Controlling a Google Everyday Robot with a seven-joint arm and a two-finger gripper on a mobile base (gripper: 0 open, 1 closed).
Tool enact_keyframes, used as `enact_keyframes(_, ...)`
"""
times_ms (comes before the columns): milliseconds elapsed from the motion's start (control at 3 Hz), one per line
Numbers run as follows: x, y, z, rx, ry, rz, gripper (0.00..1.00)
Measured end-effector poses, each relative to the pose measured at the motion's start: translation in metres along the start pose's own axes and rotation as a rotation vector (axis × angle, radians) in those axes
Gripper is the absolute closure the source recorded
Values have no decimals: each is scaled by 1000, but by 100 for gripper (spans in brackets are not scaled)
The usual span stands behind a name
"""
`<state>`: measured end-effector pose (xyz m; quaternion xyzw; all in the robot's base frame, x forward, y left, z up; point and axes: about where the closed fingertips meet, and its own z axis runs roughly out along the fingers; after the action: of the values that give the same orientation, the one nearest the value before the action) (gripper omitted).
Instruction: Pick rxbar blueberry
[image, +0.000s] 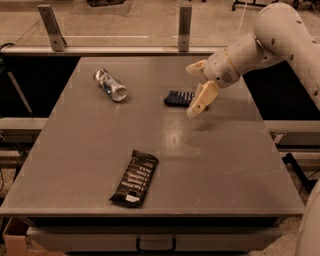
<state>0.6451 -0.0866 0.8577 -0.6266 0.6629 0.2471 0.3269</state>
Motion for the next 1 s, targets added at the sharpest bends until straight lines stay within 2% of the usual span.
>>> enact_keyframes(333, 13, -3, 6, 0, -1, 7, 16)
enact_keyframes(1000, 39, -8, 12, 6, 5, 42, 61)
